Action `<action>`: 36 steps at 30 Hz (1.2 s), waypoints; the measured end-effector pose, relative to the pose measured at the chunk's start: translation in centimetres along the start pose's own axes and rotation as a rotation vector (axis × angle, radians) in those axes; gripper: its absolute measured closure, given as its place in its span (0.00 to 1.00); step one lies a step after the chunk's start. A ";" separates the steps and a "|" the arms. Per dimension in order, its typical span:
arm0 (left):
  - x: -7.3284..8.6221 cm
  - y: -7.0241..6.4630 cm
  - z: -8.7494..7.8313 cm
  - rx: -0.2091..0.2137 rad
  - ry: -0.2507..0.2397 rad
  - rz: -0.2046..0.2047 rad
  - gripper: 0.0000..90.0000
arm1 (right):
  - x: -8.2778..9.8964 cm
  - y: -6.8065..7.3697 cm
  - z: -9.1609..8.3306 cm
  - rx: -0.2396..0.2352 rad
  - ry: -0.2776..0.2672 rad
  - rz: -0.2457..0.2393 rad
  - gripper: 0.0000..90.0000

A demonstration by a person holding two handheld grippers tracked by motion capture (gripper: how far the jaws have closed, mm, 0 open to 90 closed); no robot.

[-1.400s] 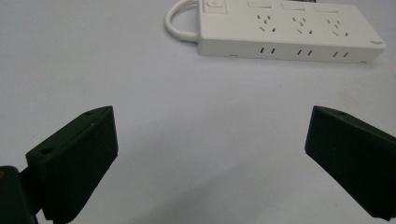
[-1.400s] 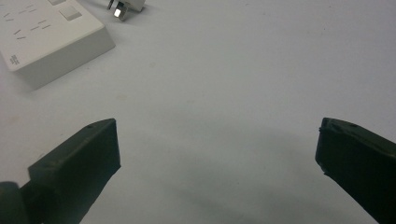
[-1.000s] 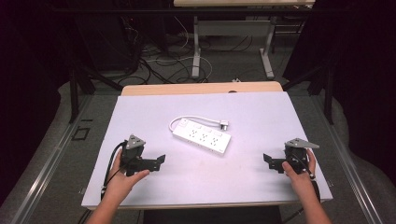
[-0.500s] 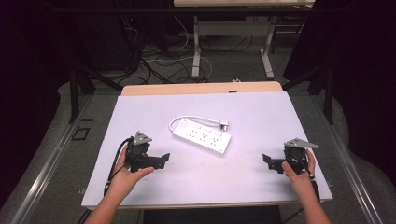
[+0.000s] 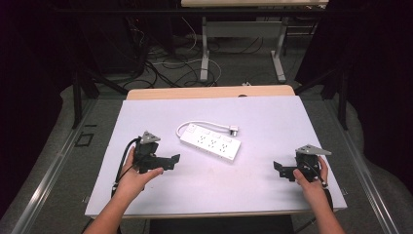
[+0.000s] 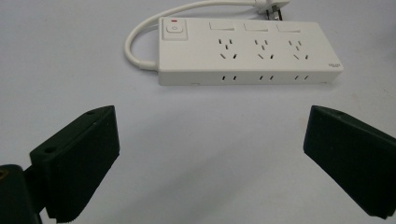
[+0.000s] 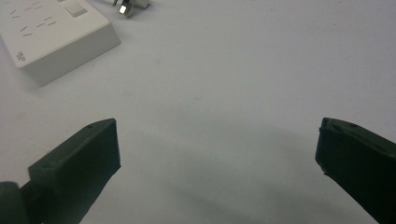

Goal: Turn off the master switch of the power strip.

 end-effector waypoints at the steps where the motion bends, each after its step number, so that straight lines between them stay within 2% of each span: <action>1: -0.2 0.0 0.0 -0.003 0.003 0.010 0.04 | 0.0 0.0 0.0 -0.001 -0.001 -0.004 0.00; 7: -1.1 -0.1 0.2 -0.015 0.012 0.026 0.05 | 0.0 0.1 0.1 -0.001 0.001 -0.009 0.00; 15: -1.9 -0.6 0.8 -0.001 0.032 0.032 0.08 | 0.1 0.1 0.2 0.000 0.003 -0.017 0.00; 20: -2.6 -0.6 1.0 -0.002 0.041 0.055 0.08 | 0.1 0.1 0.2 -0.001 0.007 -0.012 0.00; 28: -3.9 -0.8 1.3 0.016 0.033 0.026 0.09 | 0.2 0.1 0.2 -0.003 0.008 -0.010 0.00; 36: -5.6 -0.7 1.4 0.027 0.028 0.003 0.16 | 0.1 0.0 0.1 -0.001 0.003 -0.008 0.00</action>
Point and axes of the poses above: each handheld gripper's, and its own axes: z roughly forward along the jaws, x roughly out of its underside, y roughly to its left, the point moved 10 cm from there along z, roughly forward along the jaws, and after that the axes turned 6 degrees about y, right-handed, at the moved point
